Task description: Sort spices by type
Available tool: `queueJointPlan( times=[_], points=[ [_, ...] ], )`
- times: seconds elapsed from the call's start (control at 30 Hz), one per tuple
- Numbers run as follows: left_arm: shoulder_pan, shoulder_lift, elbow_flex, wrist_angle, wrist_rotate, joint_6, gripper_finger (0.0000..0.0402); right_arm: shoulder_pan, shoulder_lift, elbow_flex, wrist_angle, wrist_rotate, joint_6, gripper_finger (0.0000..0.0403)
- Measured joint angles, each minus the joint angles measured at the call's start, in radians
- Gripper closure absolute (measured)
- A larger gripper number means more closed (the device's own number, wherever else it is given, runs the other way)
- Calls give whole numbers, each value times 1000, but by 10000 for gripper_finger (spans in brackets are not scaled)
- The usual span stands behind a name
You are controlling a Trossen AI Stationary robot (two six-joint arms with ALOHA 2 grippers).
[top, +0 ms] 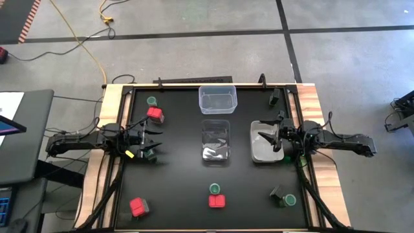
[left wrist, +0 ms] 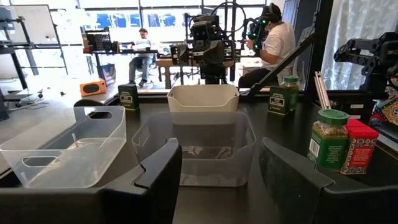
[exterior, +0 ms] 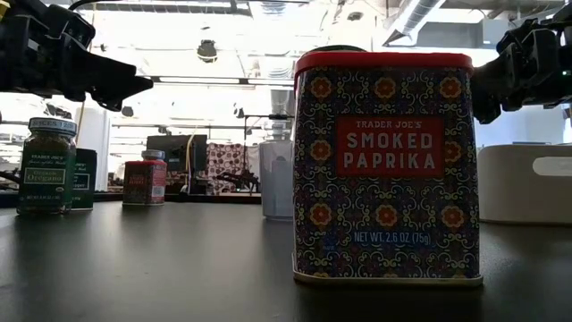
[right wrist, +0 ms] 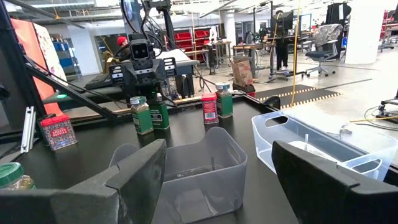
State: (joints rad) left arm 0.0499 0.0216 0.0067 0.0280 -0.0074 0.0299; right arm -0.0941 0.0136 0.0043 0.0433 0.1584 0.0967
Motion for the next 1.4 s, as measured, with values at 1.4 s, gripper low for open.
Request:
queueJointPlan(
  times=[1.4],
  points=[
    [0, 0, 0, 0, 0, 0, 199, 0, 0, 0, 15, 1, 26, 81]
  ],
)
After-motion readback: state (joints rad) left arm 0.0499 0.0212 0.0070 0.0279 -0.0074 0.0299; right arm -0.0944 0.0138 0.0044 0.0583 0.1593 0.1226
